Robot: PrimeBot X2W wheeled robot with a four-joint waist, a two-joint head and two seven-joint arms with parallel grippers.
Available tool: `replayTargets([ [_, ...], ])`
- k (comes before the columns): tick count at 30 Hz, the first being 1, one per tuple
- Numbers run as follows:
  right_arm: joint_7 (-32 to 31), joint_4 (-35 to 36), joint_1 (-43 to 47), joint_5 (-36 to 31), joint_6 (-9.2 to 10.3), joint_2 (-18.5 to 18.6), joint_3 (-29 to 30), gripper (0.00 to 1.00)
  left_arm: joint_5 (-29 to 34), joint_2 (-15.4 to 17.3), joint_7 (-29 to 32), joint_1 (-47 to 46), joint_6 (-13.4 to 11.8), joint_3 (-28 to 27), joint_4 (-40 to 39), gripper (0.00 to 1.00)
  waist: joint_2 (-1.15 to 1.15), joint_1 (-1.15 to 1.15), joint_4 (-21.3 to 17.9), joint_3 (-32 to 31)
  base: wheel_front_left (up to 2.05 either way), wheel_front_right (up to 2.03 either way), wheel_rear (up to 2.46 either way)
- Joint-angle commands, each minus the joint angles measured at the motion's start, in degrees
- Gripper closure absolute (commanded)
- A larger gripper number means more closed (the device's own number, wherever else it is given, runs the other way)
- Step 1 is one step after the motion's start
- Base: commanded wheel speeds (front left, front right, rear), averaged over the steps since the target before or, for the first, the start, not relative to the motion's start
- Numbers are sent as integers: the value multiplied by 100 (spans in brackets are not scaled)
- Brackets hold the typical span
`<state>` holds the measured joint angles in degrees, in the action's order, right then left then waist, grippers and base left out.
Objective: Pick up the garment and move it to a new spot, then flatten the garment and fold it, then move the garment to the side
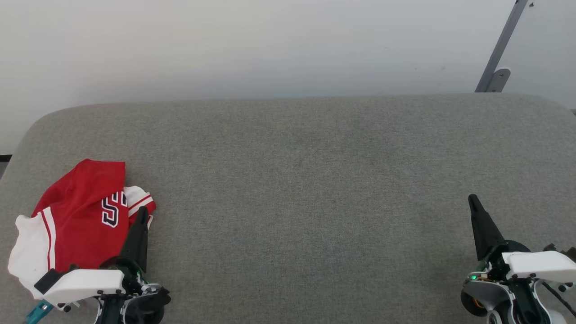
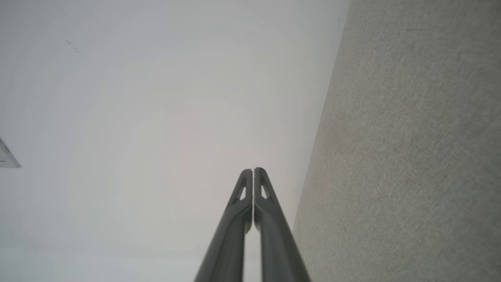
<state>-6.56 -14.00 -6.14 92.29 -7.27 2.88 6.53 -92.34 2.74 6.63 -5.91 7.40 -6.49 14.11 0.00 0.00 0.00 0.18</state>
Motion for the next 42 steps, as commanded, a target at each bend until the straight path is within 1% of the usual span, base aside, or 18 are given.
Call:
replayTargets([
  [1, -9, -12, -22, 24, -42, -7, 3, 100, -16, 11, 1, -72, 25, -10, -5, 100, 0, 0, 0, 0, 0, 0, 0],
  [13, -9, -12, -22, 24, -41, -7, 3, 100, -16, 11, 1, -72, 25, -10, -5, 100, 0, 0, 0, 0, 0, 0, 0],
  [14, 2, -4, 0, -1, 1, -1, 0, 0, 0, -1, 0, 0, 0, 1, 4, 0, 0, 0, 0, 0, 0, 0, 0],
  [17, 4, -146, 130, -3, 11, -24, -9, 0, 1, -48, -2, 115, -13, 10, 153, 0, 0, 0, 0, 0, 0, 0, 0],
  [20, 73, -92, 122, -92, 9, -17, -45, 0, 28, -43, -62, 116, -36, 39, 85, 0, 0, 0, -1, 0, 0, 0, 0],
  [25, 217, -50, 104, -495, 7, 83, -164, 0, 281, 36, -222, 121, -142, 114, -29, 0, 0, 0, -3, -1, 0, 0, 0],
  [35, 394, -110, 27, -1899, 2, 287, -356, 0, 1577, 353, -510, 114, -431, 412, -204, 0, 0, 0, -3, -10, 0, 0, 0],
  [37, 405, -108, 23, -2024, 2, 302, -379, 0, 1686, 366, -536, 119, -441, 437, -219, 0, 0, 0, -3, -11, 0, 0, 0],
  [42, 474, -95, 19, -2500, -1, 366, -449, 0, 2217, 456, -657, 132, -416, 531, -253, 0, 0, 0, 0, -17, 0, 0, 0],
])
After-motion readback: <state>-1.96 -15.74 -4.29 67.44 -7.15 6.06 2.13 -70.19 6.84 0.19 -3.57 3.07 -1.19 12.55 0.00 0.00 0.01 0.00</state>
